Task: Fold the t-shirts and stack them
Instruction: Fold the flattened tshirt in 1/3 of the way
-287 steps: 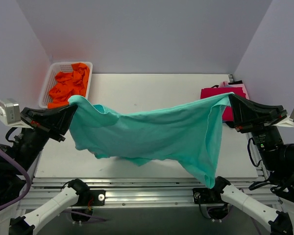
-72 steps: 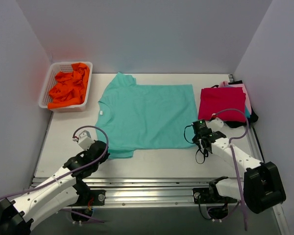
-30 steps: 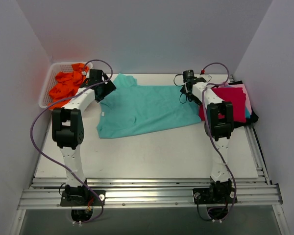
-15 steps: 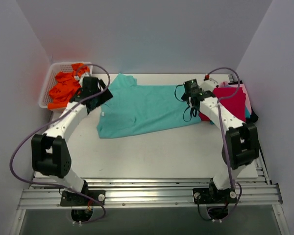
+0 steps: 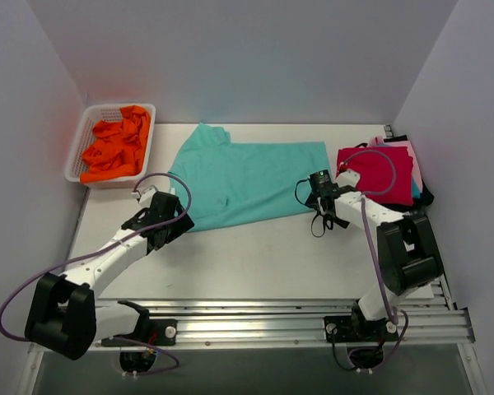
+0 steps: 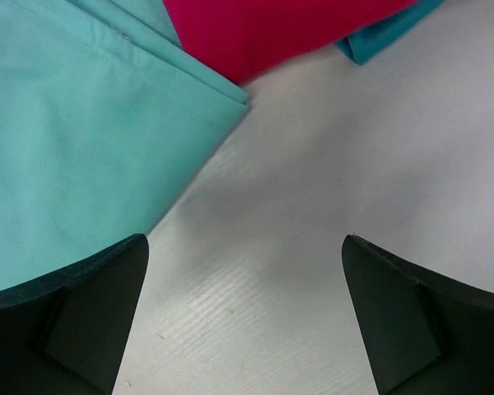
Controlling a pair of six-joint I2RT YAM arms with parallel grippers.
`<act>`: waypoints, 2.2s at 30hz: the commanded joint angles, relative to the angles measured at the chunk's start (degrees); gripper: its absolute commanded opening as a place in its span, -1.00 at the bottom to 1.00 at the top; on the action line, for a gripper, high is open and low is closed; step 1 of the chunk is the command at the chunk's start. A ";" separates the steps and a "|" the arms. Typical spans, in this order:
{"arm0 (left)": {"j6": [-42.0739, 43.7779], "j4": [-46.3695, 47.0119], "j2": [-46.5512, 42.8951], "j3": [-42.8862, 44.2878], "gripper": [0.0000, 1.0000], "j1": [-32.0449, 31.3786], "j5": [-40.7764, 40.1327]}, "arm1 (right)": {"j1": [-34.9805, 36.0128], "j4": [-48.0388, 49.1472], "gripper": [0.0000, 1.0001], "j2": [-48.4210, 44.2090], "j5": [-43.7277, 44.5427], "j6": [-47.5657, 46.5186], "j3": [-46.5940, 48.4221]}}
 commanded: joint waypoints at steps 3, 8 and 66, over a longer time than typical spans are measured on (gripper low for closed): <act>-3.11 6.61 5.66 -0.52 0.88 0.77 -1.14 | 0.02 1.79 1.00 4.44 1.16 -0.30 4.02; -3.72 10.40 11.47 -0.34 0.88 1.74 -0.70 | -0.86 1.97 1.00 7.61 2.30 -0.29 6.30; -8.12 -15.87 -28.15 -11.85 0.07 4.46 -2.46 | 9.07 -23.95 -0.99 -27.53 7.22 20.36 -12.15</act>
